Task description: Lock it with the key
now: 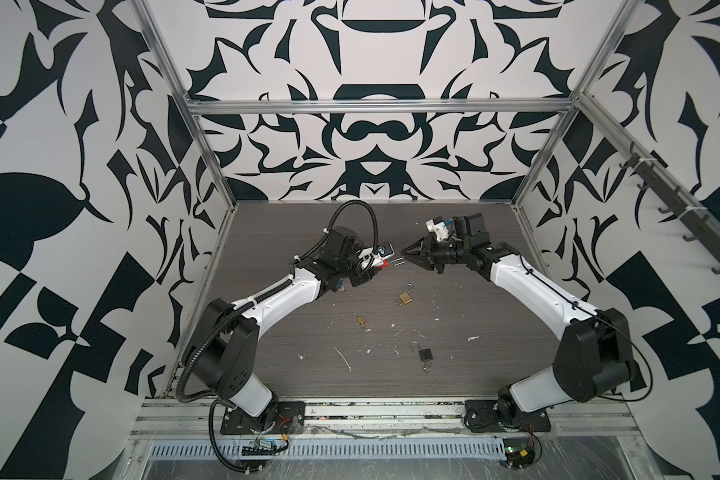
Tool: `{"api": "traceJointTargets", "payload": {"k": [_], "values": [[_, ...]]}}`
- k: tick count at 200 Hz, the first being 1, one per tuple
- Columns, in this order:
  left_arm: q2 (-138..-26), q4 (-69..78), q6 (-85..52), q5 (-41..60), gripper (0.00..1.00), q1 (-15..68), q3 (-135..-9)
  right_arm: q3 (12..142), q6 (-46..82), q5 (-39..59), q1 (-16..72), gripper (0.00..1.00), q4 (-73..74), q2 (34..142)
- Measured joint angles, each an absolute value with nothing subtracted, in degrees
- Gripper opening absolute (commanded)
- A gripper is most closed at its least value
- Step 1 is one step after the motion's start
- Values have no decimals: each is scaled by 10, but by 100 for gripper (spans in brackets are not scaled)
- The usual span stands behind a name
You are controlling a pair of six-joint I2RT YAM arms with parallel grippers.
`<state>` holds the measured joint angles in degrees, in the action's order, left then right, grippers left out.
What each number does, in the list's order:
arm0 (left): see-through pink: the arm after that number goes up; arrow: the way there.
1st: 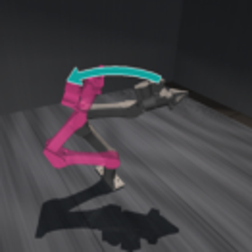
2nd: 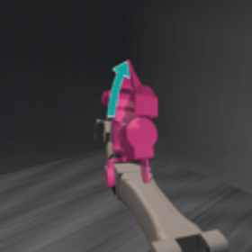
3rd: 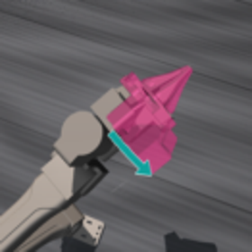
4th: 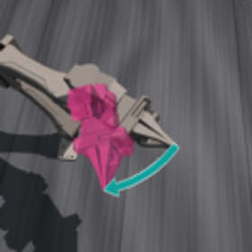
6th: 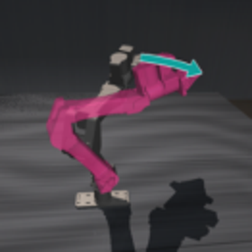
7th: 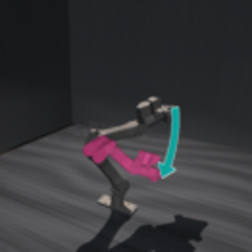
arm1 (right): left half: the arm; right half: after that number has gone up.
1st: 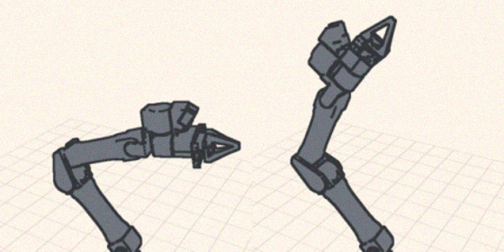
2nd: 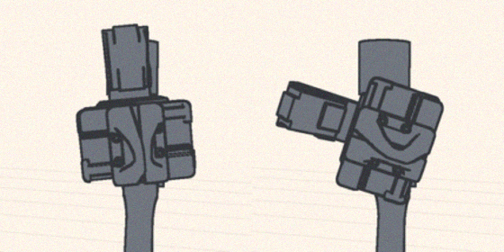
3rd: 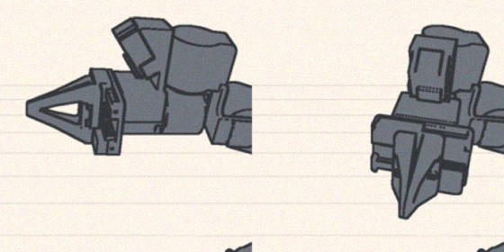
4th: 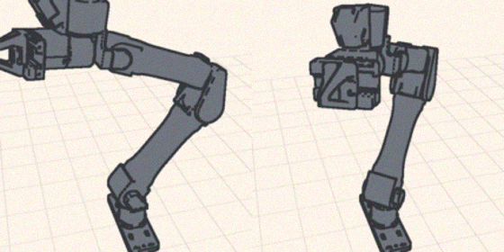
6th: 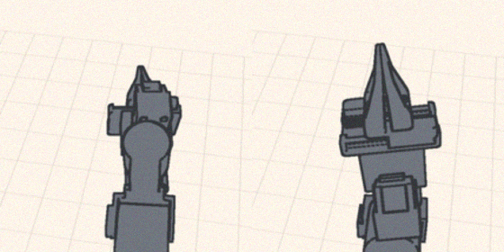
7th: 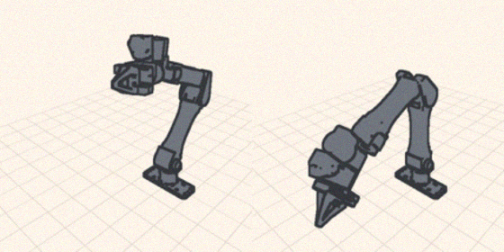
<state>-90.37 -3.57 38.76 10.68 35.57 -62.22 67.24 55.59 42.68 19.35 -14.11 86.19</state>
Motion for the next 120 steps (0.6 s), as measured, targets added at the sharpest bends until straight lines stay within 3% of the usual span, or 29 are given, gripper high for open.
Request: {"api": "traceJointTargets", "payload": {"k": [22,60,120], "values": [[-903,-39,397,102,8,361,-622,675,553,427,194,18,-140,862],[-901,-39,403,97,7,364,-622,678,537,426,194,41,-153,862],[-901,-34,405,67,6,368,-622,679,529,424,194,44,-165,862]]}}
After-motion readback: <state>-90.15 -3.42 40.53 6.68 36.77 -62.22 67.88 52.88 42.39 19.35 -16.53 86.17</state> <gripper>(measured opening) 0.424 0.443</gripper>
